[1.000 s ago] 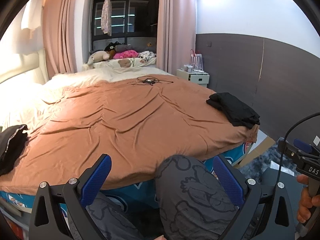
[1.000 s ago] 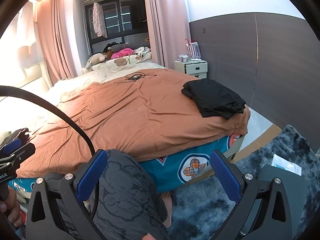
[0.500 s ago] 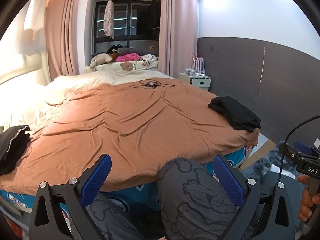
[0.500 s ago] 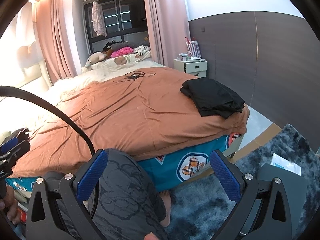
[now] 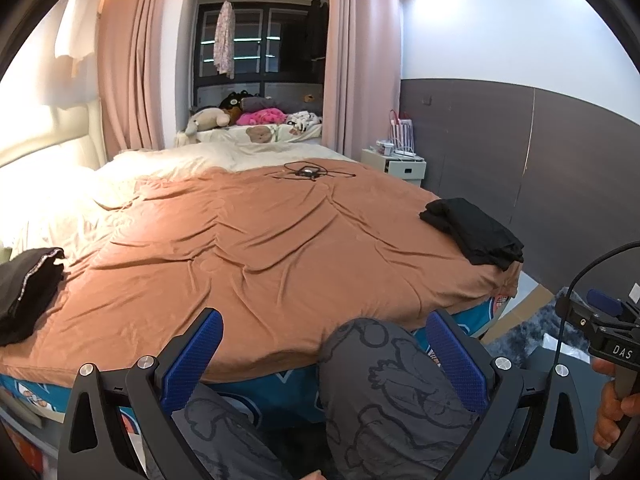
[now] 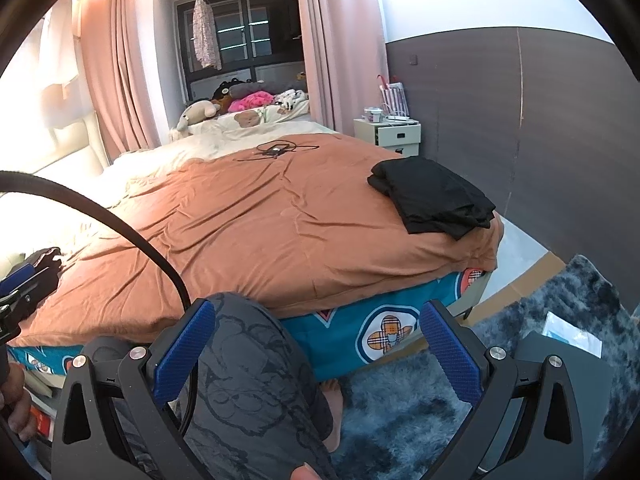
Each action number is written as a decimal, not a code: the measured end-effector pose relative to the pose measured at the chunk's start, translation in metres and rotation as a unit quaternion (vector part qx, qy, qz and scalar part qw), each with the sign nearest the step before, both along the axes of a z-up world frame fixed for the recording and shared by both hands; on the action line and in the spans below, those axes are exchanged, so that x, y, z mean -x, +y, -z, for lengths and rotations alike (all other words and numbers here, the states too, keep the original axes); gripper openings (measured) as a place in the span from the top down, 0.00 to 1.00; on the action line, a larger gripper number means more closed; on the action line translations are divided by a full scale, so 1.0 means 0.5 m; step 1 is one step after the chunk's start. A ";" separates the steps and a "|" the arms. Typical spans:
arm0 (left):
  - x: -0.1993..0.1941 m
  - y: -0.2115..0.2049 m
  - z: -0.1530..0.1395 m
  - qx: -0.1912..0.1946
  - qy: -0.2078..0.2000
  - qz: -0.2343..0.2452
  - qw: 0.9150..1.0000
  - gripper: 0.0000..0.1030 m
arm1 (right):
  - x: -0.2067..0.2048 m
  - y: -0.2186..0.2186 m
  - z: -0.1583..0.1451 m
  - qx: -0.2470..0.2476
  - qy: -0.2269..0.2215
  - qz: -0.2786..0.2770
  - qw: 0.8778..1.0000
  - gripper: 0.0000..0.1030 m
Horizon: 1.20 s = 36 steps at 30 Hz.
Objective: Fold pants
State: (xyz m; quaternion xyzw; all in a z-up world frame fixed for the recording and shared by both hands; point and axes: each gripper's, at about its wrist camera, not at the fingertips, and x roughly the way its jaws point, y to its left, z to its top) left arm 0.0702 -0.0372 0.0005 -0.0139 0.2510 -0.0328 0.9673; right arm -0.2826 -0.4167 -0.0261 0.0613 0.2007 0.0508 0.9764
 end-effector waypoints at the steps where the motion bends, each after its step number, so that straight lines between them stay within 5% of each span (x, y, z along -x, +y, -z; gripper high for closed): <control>1: 0.000 0.000 0.000 0.000 0.000 -0.001 1.000 0.00 | 0.000 0.000 0.000 0.002 0.000 0.001 1.000 0.00; 36: 0.008 -0.011 -0.012 0.010 -0.007 0.011 1.000 0.00 | 0.003 -0.003 -0.008 0.009 0.003 -0.015 1.000 0.00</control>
